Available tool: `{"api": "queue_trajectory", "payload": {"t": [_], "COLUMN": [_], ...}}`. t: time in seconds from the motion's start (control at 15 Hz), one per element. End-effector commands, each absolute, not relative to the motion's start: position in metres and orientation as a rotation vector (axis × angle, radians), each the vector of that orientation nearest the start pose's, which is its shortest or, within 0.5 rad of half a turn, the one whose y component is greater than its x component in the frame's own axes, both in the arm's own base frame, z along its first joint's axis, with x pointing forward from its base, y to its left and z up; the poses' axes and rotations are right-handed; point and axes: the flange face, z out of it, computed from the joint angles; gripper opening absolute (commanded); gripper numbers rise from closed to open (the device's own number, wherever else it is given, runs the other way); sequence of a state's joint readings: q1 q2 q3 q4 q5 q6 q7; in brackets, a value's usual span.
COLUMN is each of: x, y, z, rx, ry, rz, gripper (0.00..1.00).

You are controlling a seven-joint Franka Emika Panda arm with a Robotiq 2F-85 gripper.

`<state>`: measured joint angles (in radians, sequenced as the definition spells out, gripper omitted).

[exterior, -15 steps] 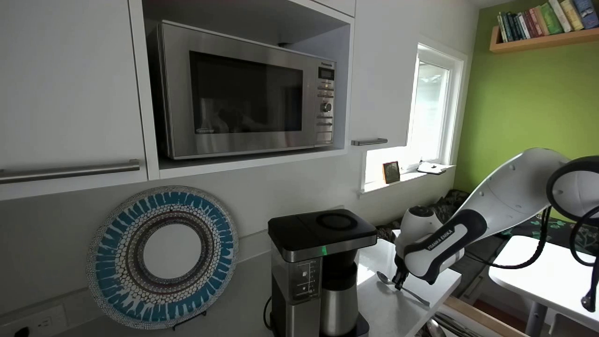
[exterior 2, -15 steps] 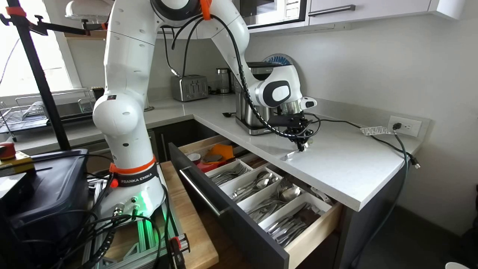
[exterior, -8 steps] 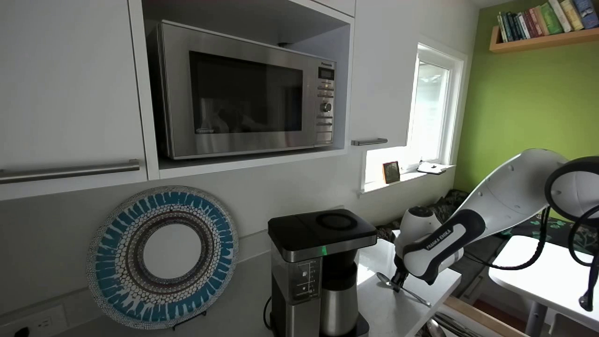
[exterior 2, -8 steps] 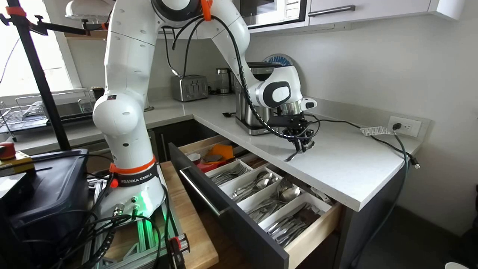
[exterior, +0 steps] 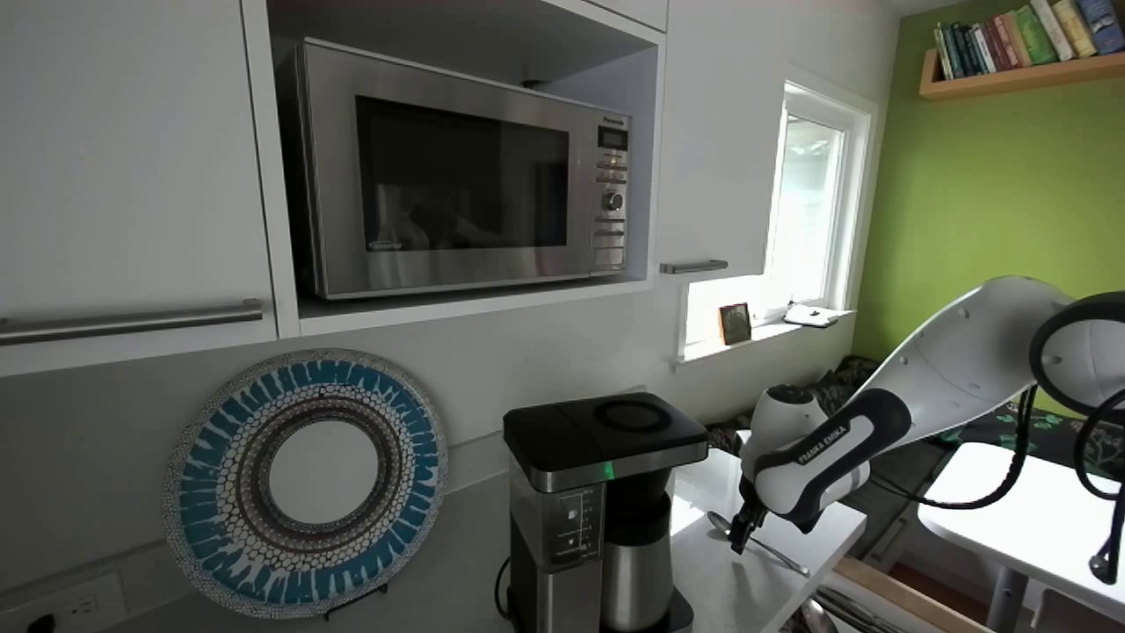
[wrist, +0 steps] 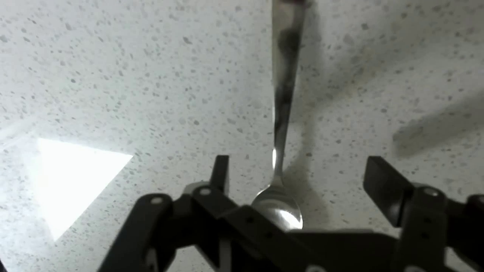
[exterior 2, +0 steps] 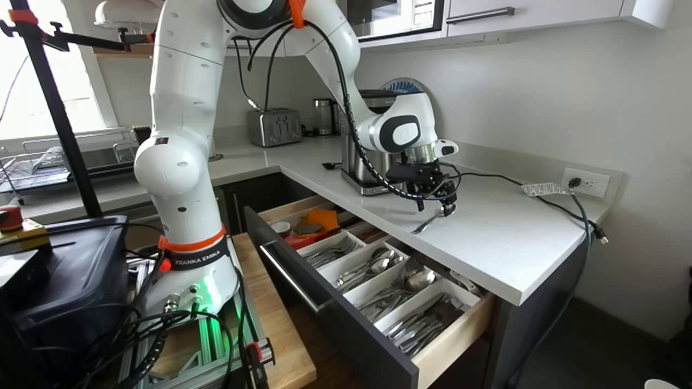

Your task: Open the top right drawer, remove the spoon from the drawer and put it on the counter

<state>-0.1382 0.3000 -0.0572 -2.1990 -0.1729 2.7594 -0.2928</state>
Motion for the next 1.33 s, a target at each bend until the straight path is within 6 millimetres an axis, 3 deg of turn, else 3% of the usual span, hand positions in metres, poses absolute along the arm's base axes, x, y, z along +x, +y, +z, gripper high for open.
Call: {"api": "queue_trajectory", "payload": {"t": [0.0, 0.33, 0.53, 0.87, 1.27], "x": [0.548, 0.504, 0.472, 0.42, 0.379], "y": [-0.123, -0.164, -0.182, -0.199, -0.212], "z": [0.296, 0.336, 0.36, 0.406, 0.448], "rx": [-3.254, -3.261, -3.203, -3.109, -3.1], "ry": [-0.315, -0.176, -0.117, 0.019, 0.143], "rz": [-0.305, -0.286, -0.377, -0.516, -0.633], "gripper": [1.0, 0.99, 1.0, 1.0, 1.0]}}
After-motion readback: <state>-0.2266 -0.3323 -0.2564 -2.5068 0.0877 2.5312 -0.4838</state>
